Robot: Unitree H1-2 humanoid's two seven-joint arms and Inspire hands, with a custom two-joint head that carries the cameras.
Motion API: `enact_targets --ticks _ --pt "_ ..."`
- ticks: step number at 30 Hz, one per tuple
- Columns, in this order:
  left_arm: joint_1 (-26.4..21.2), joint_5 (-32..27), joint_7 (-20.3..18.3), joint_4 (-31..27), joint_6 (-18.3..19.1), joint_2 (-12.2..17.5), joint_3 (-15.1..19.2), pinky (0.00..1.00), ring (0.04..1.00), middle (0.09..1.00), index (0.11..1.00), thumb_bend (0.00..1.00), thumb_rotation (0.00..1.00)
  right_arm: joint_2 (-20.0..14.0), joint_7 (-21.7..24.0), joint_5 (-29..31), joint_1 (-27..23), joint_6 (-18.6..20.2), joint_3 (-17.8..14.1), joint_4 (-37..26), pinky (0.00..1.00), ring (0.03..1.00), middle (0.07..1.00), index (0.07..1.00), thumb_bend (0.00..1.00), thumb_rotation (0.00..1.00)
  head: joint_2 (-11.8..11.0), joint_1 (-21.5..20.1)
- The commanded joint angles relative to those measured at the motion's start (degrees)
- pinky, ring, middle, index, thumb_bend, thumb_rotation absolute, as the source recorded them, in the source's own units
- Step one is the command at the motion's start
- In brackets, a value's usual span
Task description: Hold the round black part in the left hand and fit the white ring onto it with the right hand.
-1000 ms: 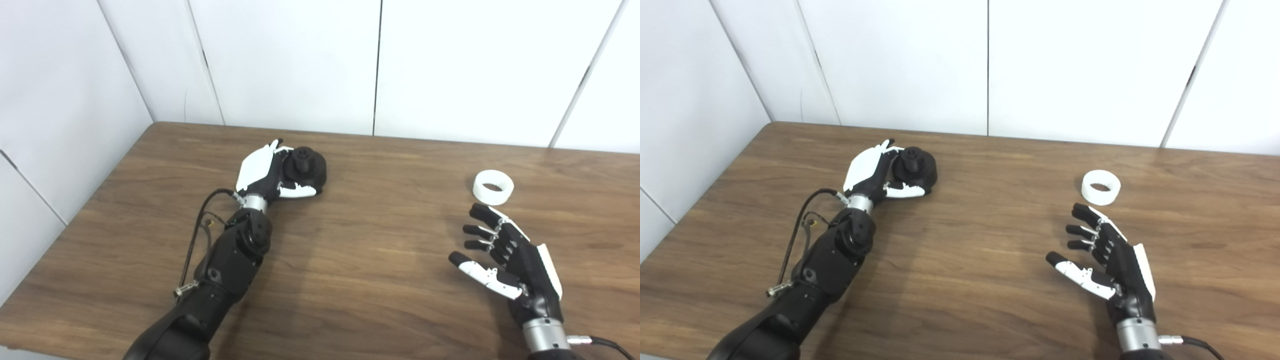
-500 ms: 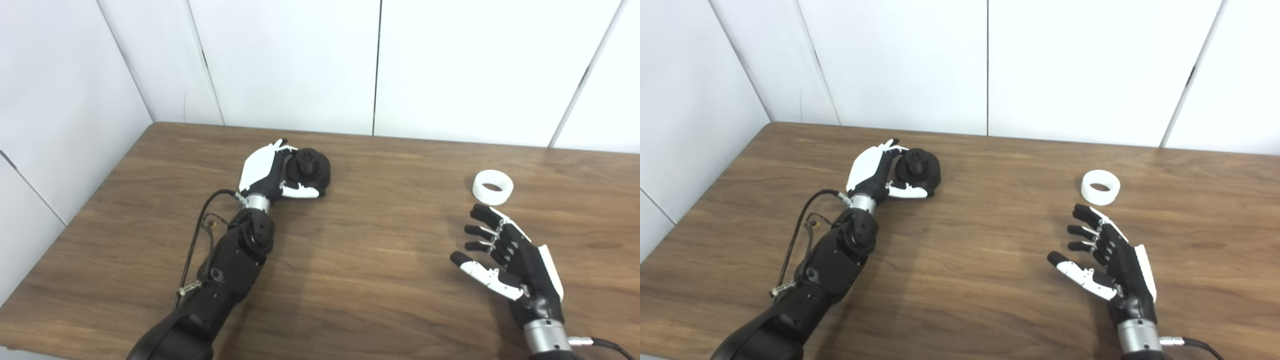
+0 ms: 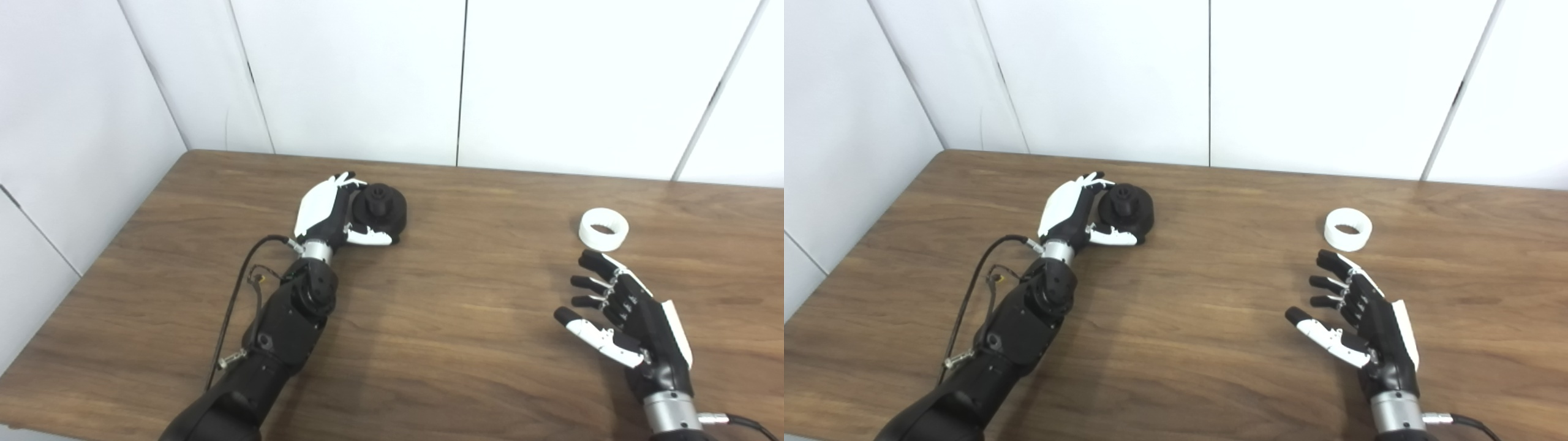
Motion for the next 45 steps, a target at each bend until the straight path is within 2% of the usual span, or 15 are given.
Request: enact_targets --ticks 1,12,15,24,37,45 --pt "-0.4 0.2 -0.5 -1.4 -0.9 0.1 -0.5 0.98 0.985 0.948 0.593 0.87 0.25 0.1 0.0 0.3 -1.2 -0.8 -0.3 -1.9 0.61 0.739 0.822 0.794 0.69 0.20 0.0 0.0" --pt "3.4 0.7 -2.2 -5.0 -1.4 -0.8 -3.0 0.96 0.971 0.944 0.573 0.87 0.26 0.3 0.2 0.7 -1.4 -1.1 -0.1 -1.8 0.62 0.739 0.824 0.793 0.68 0.19 0.2 -0.1" --pt "4.6 1.1 -2.9 -7.3 -1.2 -1.0 -3.8 0.94 0.967 0.946 0.581 0.87 0.27 0.3 0.1 0.5 -1.5 -1.4 -0.1 -1.6 0.62 0.740 0.822 0.791 0.68 0.19 0.2 -0.3" --pt "8.6 1.2 -5.3 -14.4 0.1 -1.7 -4.9 1.00 0.993 0.958 0.591 0.87 0.27 0.7 -0.2 0.1 -1.8 -0.7 0.0 -1.8 0.62 0.742 0.825 0.791 0.68 0.18 0.2 -0.6" --pt "16.1 2.6 -7.6 -24.9 0.1 -2.9 -7.0 0.98 0.974 0.956 0.577 0.88 0.24 0.7 -0.3 -0.8 -2.2 -1.0 0.1 -1.9 0.63 0.746 0.829 0.794 0.67 0.17 0.3 -1.9" --pt "20.3 4.1 -10.3 -29.7 -0.5 -3.1 -9.6 0.97 0.978 0.954 0.581 0.88 0.25 1.0 -0.4 -1.0 -2.4 -0.5 0.1 -2.3 0.62 0.741 0.826 0.793 0.67 0.17 0.6 -2.6"
